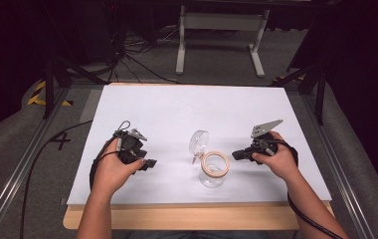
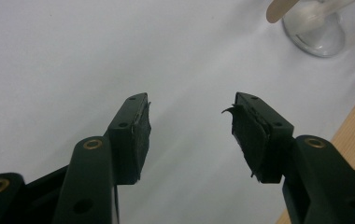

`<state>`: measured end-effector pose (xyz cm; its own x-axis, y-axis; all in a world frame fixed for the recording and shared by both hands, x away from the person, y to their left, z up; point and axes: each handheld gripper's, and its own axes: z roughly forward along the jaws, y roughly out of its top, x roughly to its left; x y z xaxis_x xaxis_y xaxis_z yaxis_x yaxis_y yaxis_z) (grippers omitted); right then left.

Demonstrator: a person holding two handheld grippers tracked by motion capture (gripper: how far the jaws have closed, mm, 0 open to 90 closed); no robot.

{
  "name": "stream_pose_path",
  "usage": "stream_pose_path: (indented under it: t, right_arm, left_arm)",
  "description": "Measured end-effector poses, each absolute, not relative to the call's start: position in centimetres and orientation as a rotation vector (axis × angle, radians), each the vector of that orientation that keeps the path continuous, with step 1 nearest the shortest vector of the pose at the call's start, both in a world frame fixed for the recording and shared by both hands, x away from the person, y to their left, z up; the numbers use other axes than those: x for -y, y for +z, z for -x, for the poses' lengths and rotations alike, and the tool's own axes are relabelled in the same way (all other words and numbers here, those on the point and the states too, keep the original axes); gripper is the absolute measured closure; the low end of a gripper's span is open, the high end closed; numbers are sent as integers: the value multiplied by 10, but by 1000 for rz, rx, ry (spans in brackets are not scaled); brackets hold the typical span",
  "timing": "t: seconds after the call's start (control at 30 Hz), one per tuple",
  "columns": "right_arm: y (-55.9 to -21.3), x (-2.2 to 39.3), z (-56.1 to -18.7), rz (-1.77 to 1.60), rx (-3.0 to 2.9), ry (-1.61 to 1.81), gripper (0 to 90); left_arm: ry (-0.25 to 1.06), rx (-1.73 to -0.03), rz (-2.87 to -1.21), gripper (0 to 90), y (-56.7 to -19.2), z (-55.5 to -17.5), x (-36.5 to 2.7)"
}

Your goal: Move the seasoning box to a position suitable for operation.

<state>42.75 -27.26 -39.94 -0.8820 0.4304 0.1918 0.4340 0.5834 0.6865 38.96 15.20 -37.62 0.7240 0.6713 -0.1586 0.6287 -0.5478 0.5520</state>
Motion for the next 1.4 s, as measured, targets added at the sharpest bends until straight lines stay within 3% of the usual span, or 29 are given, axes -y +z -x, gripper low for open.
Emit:
stream_pose_path:
  t: [1.4]
  right_arm:
    - [-416,227,-403,588,2813,-1027,900]
  left_arm:
    - [76,-918,-2358,451,-377,-394,-138]
